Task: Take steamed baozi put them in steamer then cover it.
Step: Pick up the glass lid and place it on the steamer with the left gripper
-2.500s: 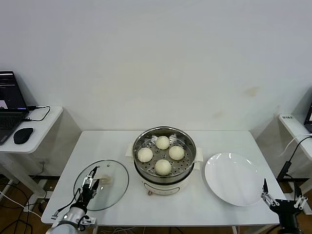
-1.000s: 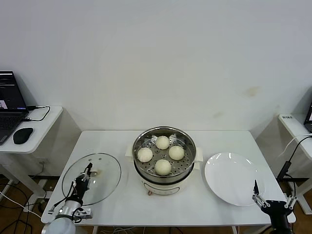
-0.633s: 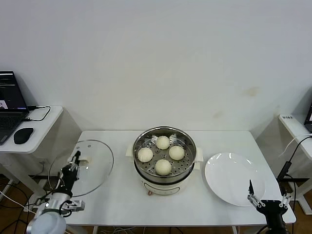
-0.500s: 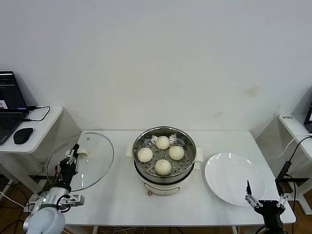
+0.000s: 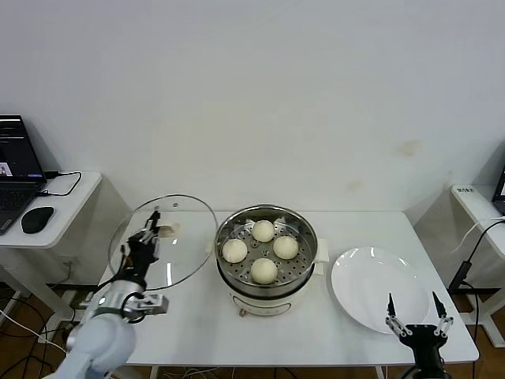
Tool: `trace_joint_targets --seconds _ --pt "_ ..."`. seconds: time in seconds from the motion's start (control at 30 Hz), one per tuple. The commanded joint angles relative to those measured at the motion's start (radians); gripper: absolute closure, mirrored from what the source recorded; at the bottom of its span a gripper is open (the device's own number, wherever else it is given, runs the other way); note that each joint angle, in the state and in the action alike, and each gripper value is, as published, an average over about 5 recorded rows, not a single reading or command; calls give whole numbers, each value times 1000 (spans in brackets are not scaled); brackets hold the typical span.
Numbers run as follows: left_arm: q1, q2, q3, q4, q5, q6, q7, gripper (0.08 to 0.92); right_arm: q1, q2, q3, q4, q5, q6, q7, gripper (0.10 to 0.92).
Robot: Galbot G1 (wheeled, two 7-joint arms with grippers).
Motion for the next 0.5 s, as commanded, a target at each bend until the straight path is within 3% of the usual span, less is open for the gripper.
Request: trace_joint_targets --seconds 0.03,0.27,0.5 --pt "-240 -106 298 17 206 151 168 870 14 9 -18 -16 -119 -2 56 203" --pt "-348 -212 390 83 306 193 238 870 20 13 -31 -33 -158 -8 86 203" --pt "-394 -364 467 169 392 212 273 870 20 12 -29 -38 -160 -7 94 203"
